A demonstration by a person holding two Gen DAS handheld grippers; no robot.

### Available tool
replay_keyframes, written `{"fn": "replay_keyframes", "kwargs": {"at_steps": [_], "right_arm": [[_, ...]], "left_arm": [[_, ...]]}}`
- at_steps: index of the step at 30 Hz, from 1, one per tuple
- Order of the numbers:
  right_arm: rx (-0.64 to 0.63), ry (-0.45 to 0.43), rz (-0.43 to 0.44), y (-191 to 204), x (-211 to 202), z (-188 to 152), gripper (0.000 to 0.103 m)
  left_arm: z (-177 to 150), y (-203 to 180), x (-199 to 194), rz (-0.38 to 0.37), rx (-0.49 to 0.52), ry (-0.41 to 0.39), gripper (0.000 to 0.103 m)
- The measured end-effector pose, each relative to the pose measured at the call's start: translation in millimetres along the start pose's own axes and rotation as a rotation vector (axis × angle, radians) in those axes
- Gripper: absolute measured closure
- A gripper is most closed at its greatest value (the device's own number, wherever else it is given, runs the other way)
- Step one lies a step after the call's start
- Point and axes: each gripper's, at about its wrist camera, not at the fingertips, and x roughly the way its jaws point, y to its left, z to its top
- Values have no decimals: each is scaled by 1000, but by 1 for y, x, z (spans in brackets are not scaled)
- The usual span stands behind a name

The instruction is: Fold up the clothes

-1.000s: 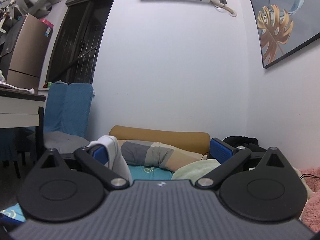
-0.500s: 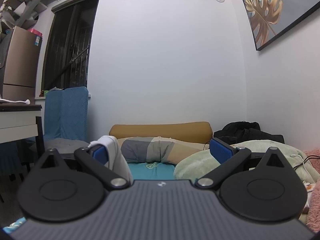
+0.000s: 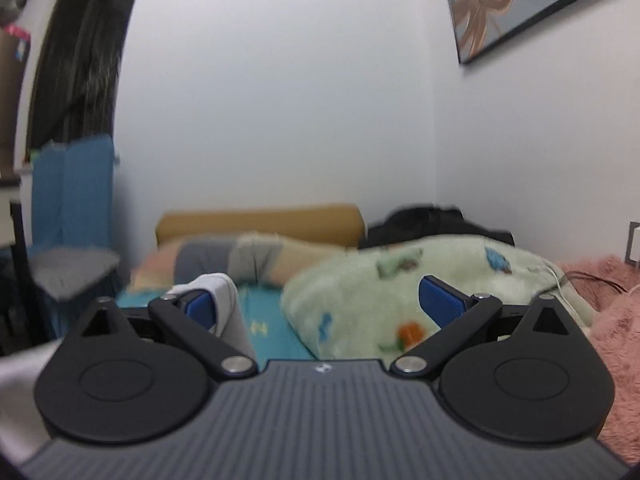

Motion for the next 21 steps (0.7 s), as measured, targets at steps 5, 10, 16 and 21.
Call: {"fn": "replay_keyframes", "kwargs": {"at_steps": [5, 10, 16, 21], "right_arm": [[-42, -120, 58, 8, -40, 92, 0], [-17, -287, 101, 5, -99, 208, 0], [57, -399, 152, -16, -181, 321, 0], [37, -469, 149, -29, -229, 372, 0]], "left_arm": [[80, -4, -58, -35, -38, -218, 15], [181, -21, -152, -90, -28, -485, 14], [272, -44, -271, -156, -1, -684, 14], [307, -52, -346, -200, 26, -747, 10]]}}
